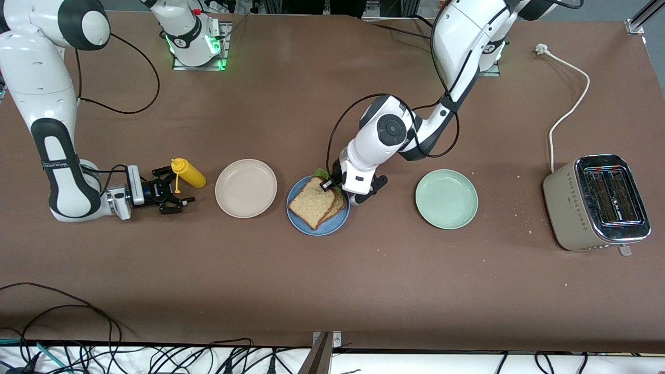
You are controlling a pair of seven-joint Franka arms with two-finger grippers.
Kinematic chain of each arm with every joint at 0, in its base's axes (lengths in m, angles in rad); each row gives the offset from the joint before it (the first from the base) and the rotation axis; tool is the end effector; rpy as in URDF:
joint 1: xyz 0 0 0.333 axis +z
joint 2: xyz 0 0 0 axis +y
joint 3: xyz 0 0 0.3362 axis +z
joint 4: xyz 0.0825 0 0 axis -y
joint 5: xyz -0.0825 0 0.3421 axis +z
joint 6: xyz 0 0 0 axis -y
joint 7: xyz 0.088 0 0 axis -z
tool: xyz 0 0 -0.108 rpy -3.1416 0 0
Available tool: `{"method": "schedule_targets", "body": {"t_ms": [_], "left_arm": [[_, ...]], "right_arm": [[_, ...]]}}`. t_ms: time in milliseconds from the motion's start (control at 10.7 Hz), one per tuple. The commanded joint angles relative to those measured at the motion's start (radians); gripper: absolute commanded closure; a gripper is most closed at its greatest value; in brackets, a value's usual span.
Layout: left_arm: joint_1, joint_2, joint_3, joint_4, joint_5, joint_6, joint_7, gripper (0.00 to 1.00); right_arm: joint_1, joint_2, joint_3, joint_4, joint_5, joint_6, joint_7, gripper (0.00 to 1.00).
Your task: Make sandwich in blue plate with both arms
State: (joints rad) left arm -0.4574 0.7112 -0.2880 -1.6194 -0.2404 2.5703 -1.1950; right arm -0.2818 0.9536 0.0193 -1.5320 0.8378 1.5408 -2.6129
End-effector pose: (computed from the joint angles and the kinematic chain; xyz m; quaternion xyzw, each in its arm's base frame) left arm 0.5412 -0.4420 0.2882 0.9142 0.3484 -0.0649 0.1965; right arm 0.5904 -0.0752 0.1286 -0.4728 -0.6802 -0.3172 0.4617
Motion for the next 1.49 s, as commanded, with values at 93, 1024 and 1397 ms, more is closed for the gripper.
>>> {"method": "schedule_targets", "body": {"t_ms": [93, 1024, 1397], "left_arm": [[0.020, -0.012, -0.003, -0.007, 0.003, -0.093, -0.008, 0.64], [0.147, -0.218, 0.000, 0.016, 0.009, -0.453, 0.001, 0.00], [0.297, -0.405, -0.002, 0.024, 0.182, -0.736, 0.190, 0.00]], "right_arm": [[-0.019, -0.033, -0.031, 0.042, -0.116, 0.001, 0.026, 0.00], [0.058, -0.494, -0.059, -0.031, -0.471, 0.002, 0.927, 0.00], [0.130, -0.698, -0.059, -0.103, -0.548, -0.005, 1.385, 0.00]]}}
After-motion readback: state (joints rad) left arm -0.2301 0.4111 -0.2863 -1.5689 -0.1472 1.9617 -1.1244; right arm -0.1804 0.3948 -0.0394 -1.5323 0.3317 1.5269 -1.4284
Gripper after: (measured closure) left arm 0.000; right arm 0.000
